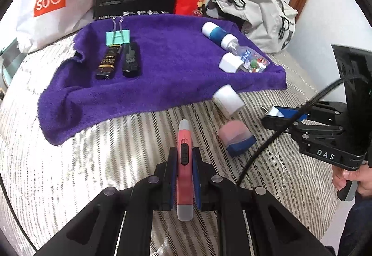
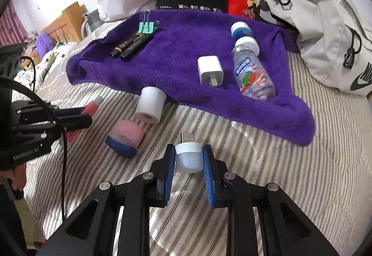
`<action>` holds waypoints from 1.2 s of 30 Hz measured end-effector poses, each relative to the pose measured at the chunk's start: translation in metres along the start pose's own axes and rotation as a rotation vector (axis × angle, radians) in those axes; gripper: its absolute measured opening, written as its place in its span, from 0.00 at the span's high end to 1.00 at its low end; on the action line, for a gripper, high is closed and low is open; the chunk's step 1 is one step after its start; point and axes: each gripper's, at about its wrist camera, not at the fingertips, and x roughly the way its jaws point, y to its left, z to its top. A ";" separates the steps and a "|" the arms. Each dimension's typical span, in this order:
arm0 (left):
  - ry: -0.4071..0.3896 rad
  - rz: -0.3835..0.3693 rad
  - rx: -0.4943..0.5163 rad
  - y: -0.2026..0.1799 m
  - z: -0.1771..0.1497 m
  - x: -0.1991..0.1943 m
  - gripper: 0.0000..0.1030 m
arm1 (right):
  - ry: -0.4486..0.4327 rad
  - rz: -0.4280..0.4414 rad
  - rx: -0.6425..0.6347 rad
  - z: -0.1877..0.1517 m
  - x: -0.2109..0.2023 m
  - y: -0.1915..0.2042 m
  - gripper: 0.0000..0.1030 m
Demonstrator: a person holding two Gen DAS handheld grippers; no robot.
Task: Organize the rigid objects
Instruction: 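Grasp the pink pen with the left tool while the right grasps the white USB light, then set the pink pen beside the black case while the right sets the USB light on the towel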
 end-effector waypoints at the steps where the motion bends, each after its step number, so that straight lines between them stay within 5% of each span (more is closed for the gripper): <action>1: 0.002 0.004 0.000 0.001 0.001 -0.002 0.88 | -0.005 -0.001 -0.004 0.001 -0.004 -0.001 0.77; 20: -0.060 0.073 -0.012 0.024 0.060 -0.033 0.88 | -0.097 0.088 -0.019 0.059 -0.034 -0.015 0.77; 26: -0.069 0.079 -0.025 0.034 0.078 -0.030 0.88 | -0.081 0.115 0.015 0.100 -0.003 -0.032 0.77; 36: -0.051 0.076 -0.042 0.051 0.094 -0.012 0.88 | 0.033 0.002 -0.049 0.145 0.069 -0.036 0.77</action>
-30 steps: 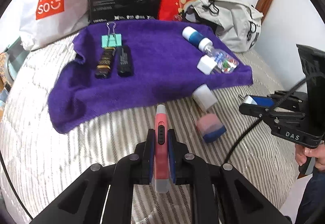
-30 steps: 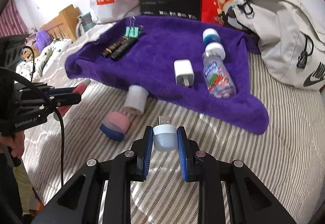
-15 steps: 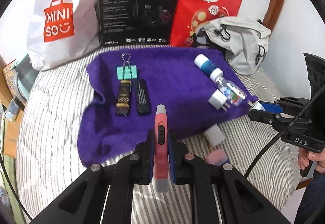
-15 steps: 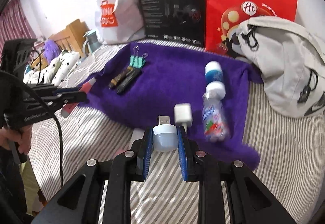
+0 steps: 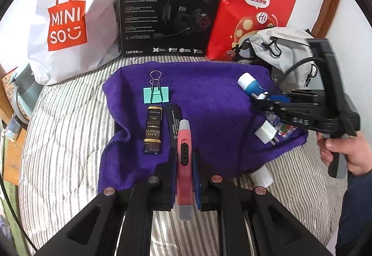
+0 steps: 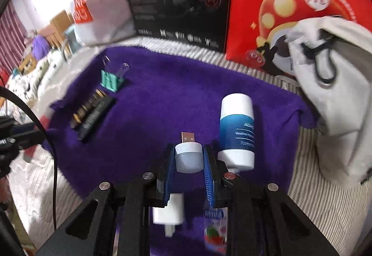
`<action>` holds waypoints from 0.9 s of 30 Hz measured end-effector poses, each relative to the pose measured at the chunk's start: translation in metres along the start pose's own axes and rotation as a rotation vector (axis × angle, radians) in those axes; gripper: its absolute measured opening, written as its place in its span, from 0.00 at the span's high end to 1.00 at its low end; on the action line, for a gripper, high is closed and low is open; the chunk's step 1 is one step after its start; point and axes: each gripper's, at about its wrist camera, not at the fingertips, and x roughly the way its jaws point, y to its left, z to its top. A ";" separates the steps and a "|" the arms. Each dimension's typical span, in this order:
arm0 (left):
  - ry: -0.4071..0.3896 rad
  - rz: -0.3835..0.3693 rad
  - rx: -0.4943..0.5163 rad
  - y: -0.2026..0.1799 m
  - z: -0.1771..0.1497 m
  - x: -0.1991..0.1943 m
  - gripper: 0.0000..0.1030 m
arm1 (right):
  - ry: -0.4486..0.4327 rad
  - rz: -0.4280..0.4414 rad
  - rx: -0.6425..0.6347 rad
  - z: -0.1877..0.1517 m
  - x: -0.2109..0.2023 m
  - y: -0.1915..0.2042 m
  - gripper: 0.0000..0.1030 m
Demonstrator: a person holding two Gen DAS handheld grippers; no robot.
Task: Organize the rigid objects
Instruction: 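Set the pink pen beside the black case while the right sets the USB light on the towel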
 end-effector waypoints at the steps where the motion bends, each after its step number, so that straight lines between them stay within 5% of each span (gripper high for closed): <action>1: 0.002 -0.006 -0.004 0.002 0.001 0.002 0.88 | 0.006 -0.005 -0.003 0.001 0.004 0.000 0.77; 12: 0.009 -0.021 -0.026 0.017 0.013 0.014 0.88 | 0.027 -0.019 -0.043 0.003 0.022 0.009 0.76; 17: 0.009 -0.029 -0.028 0.017 0.016 0.016 0.88 | 0.062 0.007 -0.056 0.001 0.018 0.011 0.52; 27: 0.039 -0.056 -0.021 0.003 0.024 0.042 0.88 | -0.015 0.016 0.018 -0.025 -0.038 -0.004 0.49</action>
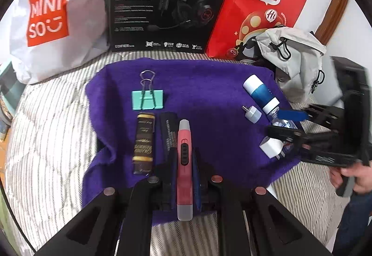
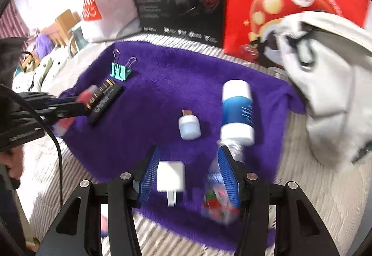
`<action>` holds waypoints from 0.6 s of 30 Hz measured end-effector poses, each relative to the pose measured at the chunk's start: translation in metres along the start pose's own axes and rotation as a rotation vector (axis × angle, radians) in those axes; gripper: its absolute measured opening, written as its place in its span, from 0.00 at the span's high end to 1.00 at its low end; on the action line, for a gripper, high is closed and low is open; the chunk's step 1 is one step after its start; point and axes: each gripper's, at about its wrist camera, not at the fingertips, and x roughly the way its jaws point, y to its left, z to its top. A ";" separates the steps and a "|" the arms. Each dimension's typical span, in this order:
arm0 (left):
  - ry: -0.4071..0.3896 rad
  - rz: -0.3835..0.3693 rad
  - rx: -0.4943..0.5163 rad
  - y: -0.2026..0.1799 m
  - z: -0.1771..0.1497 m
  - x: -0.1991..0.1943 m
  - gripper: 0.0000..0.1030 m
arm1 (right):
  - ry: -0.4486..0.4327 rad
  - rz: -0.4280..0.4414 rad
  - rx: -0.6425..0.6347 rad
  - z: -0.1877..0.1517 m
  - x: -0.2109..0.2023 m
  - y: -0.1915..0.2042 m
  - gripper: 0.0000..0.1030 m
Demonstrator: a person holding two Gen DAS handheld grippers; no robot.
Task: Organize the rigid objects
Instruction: 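Set the pink pen beside the black case while the right sets the USB light on the towel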
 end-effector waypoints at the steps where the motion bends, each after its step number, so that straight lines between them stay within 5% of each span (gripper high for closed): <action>1: 0.003 -0.003 0.000 -0.002 0.001 0.004 0.88 | -0.009 -0.004 0.009 -0.005 -0.009 -0.002 0.49; 18: 0.076 0.066 0.050 -0.028 0.019 0.057 0.88 | -0.120 0.034 0.194 -0.080 -0.086 -0.021 0.44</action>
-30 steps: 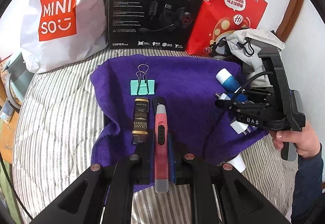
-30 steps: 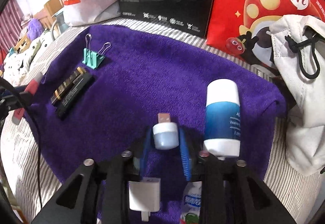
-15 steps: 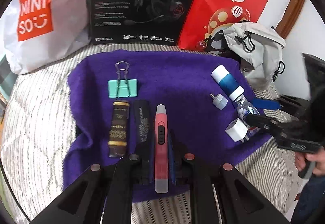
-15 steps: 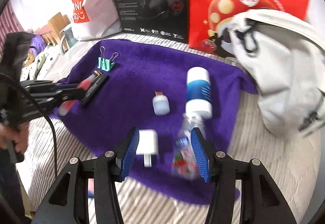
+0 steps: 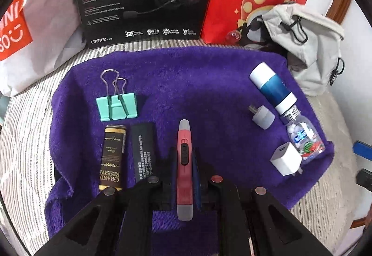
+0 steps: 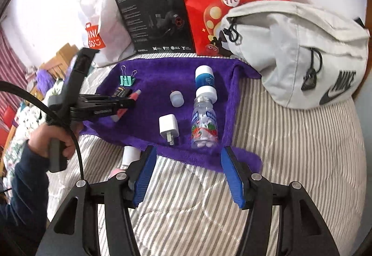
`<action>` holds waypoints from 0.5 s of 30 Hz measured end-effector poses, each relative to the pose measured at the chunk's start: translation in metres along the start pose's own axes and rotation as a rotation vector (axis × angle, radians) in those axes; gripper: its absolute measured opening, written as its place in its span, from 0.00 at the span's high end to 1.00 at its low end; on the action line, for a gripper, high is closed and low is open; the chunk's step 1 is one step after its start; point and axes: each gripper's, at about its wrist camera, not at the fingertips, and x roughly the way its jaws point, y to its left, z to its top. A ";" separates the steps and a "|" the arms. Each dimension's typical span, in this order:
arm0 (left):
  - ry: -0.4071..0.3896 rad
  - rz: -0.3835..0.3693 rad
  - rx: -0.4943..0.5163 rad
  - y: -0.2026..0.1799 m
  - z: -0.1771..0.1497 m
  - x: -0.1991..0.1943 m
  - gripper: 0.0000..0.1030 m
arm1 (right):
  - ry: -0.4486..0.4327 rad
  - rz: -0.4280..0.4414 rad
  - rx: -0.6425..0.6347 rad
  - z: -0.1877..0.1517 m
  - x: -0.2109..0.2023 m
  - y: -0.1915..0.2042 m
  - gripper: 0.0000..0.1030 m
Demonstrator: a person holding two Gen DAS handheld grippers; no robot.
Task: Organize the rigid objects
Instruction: 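Set the pink pen beside the black case while the right sets the USB light on the towel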
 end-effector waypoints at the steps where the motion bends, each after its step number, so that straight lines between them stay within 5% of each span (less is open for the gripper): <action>1: 0.007 0.005 0.005 -0.002 0.000 0.002 0.88 | 0.000 0.009 0.014 -0.002 0.000 -0.001 0.44; 8: -0.005 0.041 0.056 -0.012 -0.005 0.000 0.84 | 0.029 0.002 0.032 -0.013 0.007 -0.002 0.44; 13: -0.017 -0.010 0.029 -0.013 -0.014 -0.007 0.64 | 0.016 0.004 0.038 -0.013 0.000 -0.004 0.44; 15: -0.012 -0.002 0.037 -0.016 -0.017 -0.009 0.63 | 0.015 0.006 0.038 -0.015 -0.002 -0.004 0.44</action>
